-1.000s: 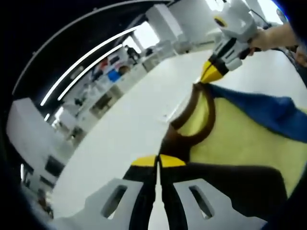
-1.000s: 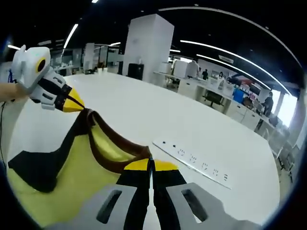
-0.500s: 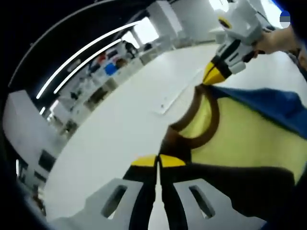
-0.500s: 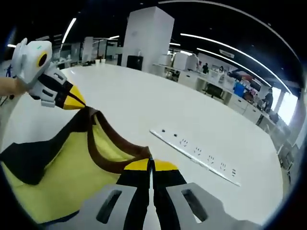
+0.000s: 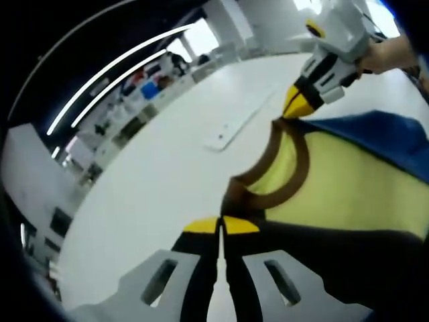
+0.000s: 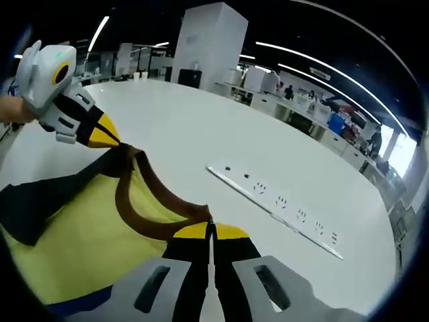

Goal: Fold the garment on the visible template until the final outline fits inside the template.

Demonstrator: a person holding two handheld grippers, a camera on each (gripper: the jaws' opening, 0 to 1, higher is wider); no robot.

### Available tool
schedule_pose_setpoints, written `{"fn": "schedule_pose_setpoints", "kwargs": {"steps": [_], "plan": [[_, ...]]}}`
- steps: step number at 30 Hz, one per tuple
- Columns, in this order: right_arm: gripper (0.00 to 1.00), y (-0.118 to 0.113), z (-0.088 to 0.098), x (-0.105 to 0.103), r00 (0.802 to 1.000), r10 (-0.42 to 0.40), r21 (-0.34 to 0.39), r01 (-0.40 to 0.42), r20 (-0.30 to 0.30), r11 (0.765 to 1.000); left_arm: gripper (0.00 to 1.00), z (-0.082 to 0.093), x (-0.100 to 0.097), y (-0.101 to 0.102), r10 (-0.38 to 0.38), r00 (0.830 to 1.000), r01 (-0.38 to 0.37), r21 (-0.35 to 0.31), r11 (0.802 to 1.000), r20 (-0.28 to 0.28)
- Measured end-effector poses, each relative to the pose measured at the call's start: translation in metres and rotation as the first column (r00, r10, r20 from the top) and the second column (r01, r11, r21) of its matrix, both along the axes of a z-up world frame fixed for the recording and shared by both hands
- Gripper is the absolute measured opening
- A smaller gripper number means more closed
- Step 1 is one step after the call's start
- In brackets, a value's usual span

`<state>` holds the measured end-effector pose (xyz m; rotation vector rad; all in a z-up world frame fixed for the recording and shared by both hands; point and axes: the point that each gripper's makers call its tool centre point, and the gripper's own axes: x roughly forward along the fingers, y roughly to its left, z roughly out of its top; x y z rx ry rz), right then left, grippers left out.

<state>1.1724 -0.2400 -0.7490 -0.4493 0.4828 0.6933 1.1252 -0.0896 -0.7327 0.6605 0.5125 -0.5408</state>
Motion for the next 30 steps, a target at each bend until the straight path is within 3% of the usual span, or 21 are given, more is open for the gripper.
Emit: {"fn": "schedule_pose_setpoints", "kwargs": {"steps": [4, 11, 18, 21, 23, 27, 30], "plan": [[0.01, -0.001, -0.005, -0.001, 1.000, 0.005, -0.009, -0.005, 0.000, 1.000, 0.00, -0.006, -0.004, -0.003, 0.000, 1.000, 0.000, -0.008, 1.000, -0.014], [0.01, -0.003, -0.016, 0.003, 1.000, -0.003, -0.004, 0.003, -0.022, 1.000, 0.00, -0.016, 0.005, 0.001, -0.002, 1.000, 0.002, 0.004, 1.000, -0.025], [0.02, -0.004, -0.016, 0.004, 0.999, -0.014, 0.022, 0.015, -0.048, 1.000, 0.00, -0.023, 0.009, 0.005, -0.009, 1.000, 0.010, 0.006, 1.000, -0.022], [0.02, -0.005, -0.014, 0.002, 1.000, -0.015, -0.006, 0.015, -0.026, 1.000, 0.00, -0.025, 0.010, 0.003, -0.033, 0.999, 0.033, 0.036, 0.999, -0.014], [0.02, -0.002, -0.011, 0.001, 1.000, 0.021, -0.055, -0.020, 0.011, 0.998, 0.00, -0.022, 0.010, 0.000, -0.035, 0.999, 0.035, 0.052, 0.998, 0.005], [0.03, -0.004, 0.002, 0.005, 1.000, -0.011, -0.008, 0.011, 0.017, 1.000, 0.00, -0.015, 0.016, 0.003, -0.033, 0.999, 0.032, 0.047, 0.998, 0.007], [0.08, -0.007, 0.013, 0.006, 0.999, -0.015, 0.005, 0.014, 0.036, 1.000, 0.07, -0.001, 0.017, 0.003, -0.013, 1.000, 0.013, 0.003, 1.000, 0.020]]}}
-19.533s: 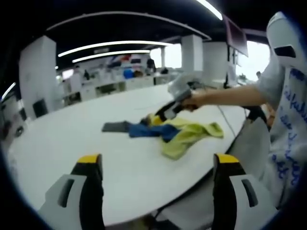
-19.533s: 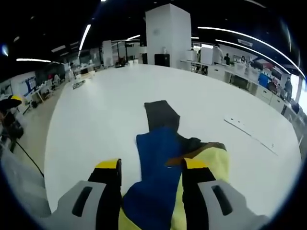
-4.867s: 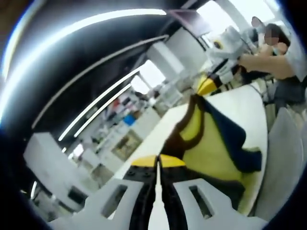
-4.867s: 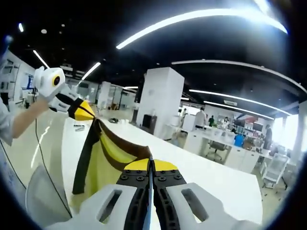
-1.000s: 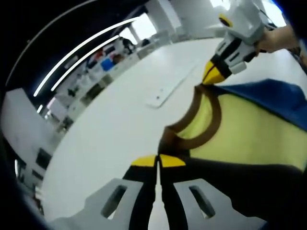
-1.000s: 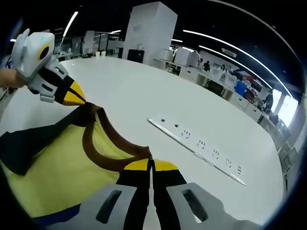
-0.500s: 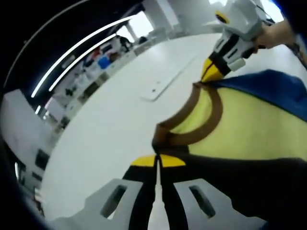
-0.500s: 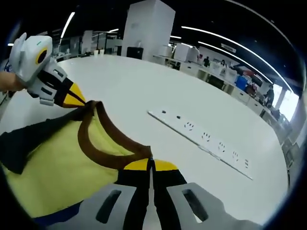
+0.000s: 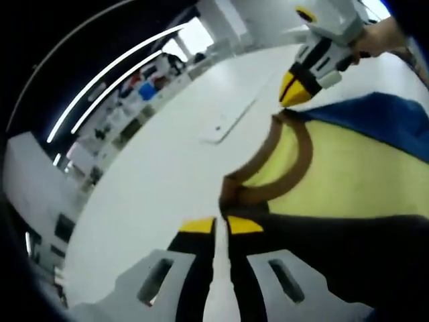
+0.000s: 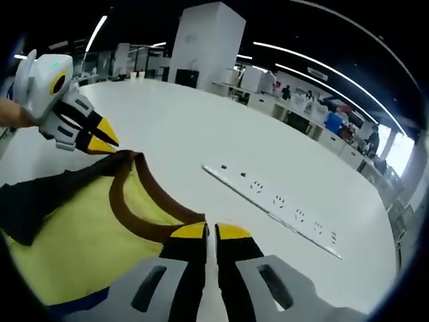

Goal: Fold the garment on the visible template until the final outline fits inside the template.

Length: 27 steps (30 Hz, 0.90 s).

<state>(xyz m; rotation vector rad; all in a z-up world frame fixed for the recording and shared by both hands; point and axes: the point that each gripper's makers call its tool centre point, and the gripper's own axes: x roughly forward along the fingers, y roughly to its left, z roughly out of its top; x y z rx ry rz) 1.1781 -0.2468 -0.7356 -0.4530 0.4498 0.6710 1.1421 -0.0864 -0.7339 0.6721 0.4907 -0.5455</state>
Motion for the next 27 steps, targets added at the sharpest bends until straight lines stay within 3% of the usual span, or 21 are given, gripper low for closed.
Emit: {"fn": "schedule_pose_setpoints", "kwargs": {"steps": [3, 6, 8, 12, 16, 19, 24, 27], "plan": [[0.10, -0.001, 0.011, -0.005, 1.000, 0.011, 0.005, -0.011, 0.011, 1.000, 0.23, 0.012, -0.002, -0.003, 0.013, 1.000, -0.012, -0.075, 0.997, 0.010], [0.15, -0.005, 0.026, -0.010, 0.999, 0.013, 0.016, -0.013, 0.032, 1.000, 0.20, 0.022, -0.008, -0.007, 0.014, 1.000, -0.013, -0.108, 0.994, 0.008], [0.19, -0.005, 0.034, -0.017, 0.999, 0.014, 0.034, -0.015, 0.037, 0.999, 0.27, 0.030, -0.016, -0.013, 0.004, 1.000, -0.006, -0.164, 0.986, -0.013], [0.28, -0.005, 0.054, -0.029, 0.998, 0.007, 0.070, -0.011, 0.062, 0.998, 0.33, 0.055, -0.032, -0.014, -0.004, 0.999, 0.013, -0.187, 0.982, 0.045], [0.38, -0.005, 0.066, -0.039, 0.997, 0.008, 0.090, -0.015, 0.083, 0.996, 0.44, 0.073, -0.054, -0.022, -0.014, 1.000, 0.019, -0.251, 0.968, 0.021], [0.44, -0.003, 0.070, -0.054, 0.998, 0.010, 0.107, -0.017, 0.066, 0.994, 0.50, 0.088, -0.076, -0.036, -0.059, 0.997, 0.067, -0.276, 0.959, 0.039], [0.55, -0.002, 0.084, -0.082, 0.996, 0.028, 0.123, -0.038, 0.086, 0.992, 0.63, 0.103, -0.093, -0.040, -0.076, 0.997, 0.081, -0.286, 0.955, 0.031], [0.57, -0.001, 0.094, -0.086, 0.994, 0.038, 0.138, -0.052, 0.099, 0.989, 0.66, 0.112, -0.100, -0.041, -0.091, 0.994, 0.102, -0.268, 0.958, 0.053]]}}
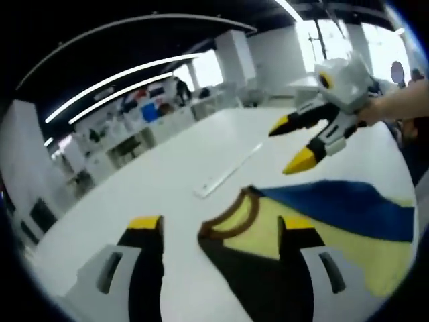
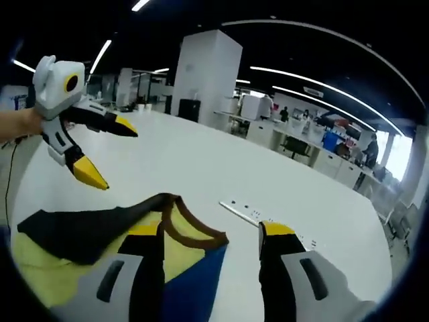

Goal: Fold the garment on the visible template until the final outline fits inside the template.

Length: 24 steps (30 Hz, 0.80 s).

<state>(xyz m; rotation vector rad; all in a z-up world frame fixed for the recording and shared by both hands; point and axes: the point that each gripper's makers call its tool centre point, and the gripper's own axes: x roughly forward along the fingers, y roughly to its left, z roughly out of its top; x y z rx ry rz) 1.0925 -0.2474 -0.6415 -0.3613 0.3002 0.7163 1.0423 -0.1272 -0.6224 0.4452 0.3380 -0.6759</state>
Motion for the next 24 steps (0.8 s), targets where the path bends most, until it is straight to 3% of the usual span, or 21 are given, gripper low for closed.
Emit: {"fn": "schedule_pose_setpoints", "kwargs": {"steps": [5, 7, 14, 18, 21, 24], "plan": [[0.62, 0.003, 0.016, -0.012, 0.999, 0.030, 0.017, -0.030, 0.013, 0.999, 0.74, 0.009, -0.015, -0.005, -0.043, 0.999, 0.043, 0.006, 0.999, -0.021], [0.60, 0.004, 0.019, -0.012, 0.999, 0.041, 0.015, -0.041, 0.014, 0.999, 0.83, 0.009, -0.020, -0.008, -0.073, 0.997, 0.073, -0.002, 0.997, -0.037], [0.75, 0.010, 0.020, -0.042, 0.996, 0.085, 0.006, -0.085, -0.015, 0.996, 0.96, 0.007, -0.043, -0.007, -0.105, 0.990, 0.107, 0.017, 0.994, -0.097], [0.80, 0.008, 0.022, -0.057, 0.995, 0.098, 0.003, -0.098, -0.019, 0.995, 0.91, 0.009, -0.054, -0.006, -0.126, 0.986, 0.127, 0.004, 0.992, -0.106], [0.86, 0.008, 0.022, -0.071, 0.993, 0.115, 0.005, -0.115, -0.030, 0.993, 0.95, 0.016, -0.069, -0.011, -0.141, 0.984, 0.139, -0.020, 0.990, -0.110], [0.94, 0.008, 0.026, -0.089, 0.987, 0.156, -0.011, -0.156, -0.024, 0.988, 0.94, 0.029, -0.080, -0.011, -0.147, 0.986, 0.146, -0.022, 0.989, -0.073]]}}
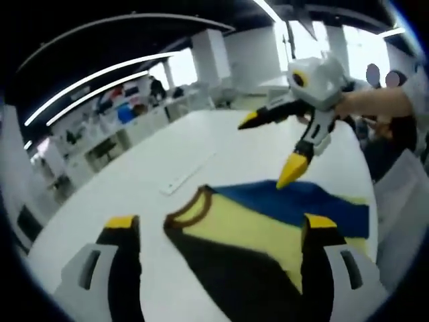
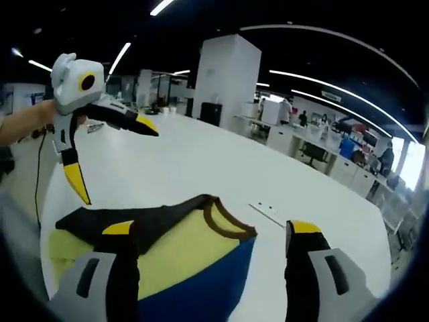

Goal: Fold the garment on the visible template until the final outline fits inside the template.

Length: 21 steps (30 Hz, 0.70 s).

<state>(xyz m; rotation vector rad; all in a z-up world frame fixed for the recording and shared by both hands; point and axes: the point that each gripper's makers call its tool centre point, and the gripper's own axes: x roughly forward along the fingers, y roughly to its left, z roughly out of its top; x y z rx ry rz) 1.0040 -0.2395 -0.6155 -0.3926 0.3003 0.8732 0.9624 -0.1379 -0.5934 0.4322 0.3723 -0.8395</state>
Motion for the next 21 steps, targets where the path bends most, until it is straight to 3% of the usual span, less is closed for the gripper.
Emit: {"fn": "schedule_pose_setpoints", "kwargs": {"steps": [1, 5, 8, 11, 17, 21], "plan": [[0.95, 0.000, 0.001, -0.003, 1.000, 0.008, 0.002, -0.008, -0.001, 1.000, 0.94, 0.008, -0.001, 0.001, -0.002, 0.999, 0.002, 0.006, 1.000, 0.045], [1.00, 0.001, 0.002, -0.023, 0.999, 0.025, 0.030, -0.023, -0.041, 0.999, 0.99, 0.017, -0.017, -0.007, -0.028, 0.999, 0.029, -0.032, 0.999, 0.041], [1.00, -0.002, 0.008, -0.033, 0.999, 0.033, 0.018, -0.033, -0.009, 0.999, 0.99, 0.019, -0.036, -0.018, -0.039, 0.998, 0.039, -0.011, 0.999, 0.054], [1.00, -0.008, 0.018, -0.043, 0.999, 0.032, 0.017, -0.033, 0.022, 0.999, 0.95, 0.024, -0.043, -0.016, -0.038, 0.995, 0.036, 0.019, 0.999, 0.097], [1.00, -0.020, 0.037, -0.065, 0.999, 0.015, 0.067, -0.018, 0.053, 0.998, 1.00, 0.032, -0.059, -0.014, -0.041, 0.996, 0.045, -0.049, 0.998, 0.077], [1.00, -0.029, 0.037, -0.082, 0.998, 0.013, 0.029, -0.015, 0.069, 0.999, 1.00, 0.033, -0.072, -0.013, -0.044, 0.996, 0.047, -0.042, 0.998, 0.079]]}}
